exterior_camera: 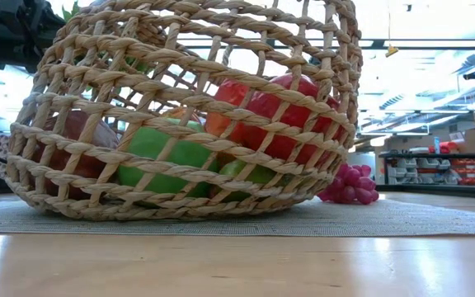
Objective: Build produce basket
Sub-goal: Put the red pomegranate into the brown basket
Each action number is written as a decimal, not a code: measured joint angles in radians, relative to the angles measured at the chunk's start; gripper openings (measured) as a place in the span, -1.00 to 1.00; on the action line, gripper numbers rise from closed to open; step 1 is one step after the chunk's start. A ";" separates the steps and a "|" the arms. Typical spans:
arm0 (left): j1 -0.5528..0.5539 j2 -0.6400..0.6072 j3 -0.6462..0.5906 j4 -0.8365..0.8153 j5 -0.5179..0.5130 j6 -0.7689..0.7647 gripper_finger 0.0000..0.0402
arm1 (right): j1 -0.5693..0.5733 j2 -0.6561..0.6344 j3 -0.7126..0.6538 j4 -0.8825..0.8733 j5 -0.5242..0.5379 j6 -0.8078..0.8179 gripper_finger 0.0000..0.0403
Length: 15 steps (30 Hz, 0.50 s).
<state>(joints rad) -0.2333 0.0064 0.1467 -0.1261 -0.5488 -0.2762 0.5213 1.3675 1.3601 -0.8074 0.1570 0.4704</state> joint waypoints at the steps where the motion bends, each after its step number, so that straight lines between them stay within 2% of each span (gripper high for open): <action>1: 0.000 0.000 0.000 0.000 0.000 0.001 0.73 | 0.023 0.013 -0.001 -0.024 0.000 0.044 0.75; 6: 0.000 0.000 0.000 0.000 0.000 0.000 0.73 | 0.110 0.075 -0.001 -0.166 -0.011 0.297 0.71; 15: 0.000 0.000 0.000 0.000 0.000 0.000 0.73 | 0.224 0.227 -0.001 -0.397 -0.291 0.759 0.72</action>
<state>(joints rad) -0.2329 0.0063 0.1463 -0.1265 -0.5484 -0.2760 0.7455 1.5943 1.3594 -1.2048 -0.1343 1.2289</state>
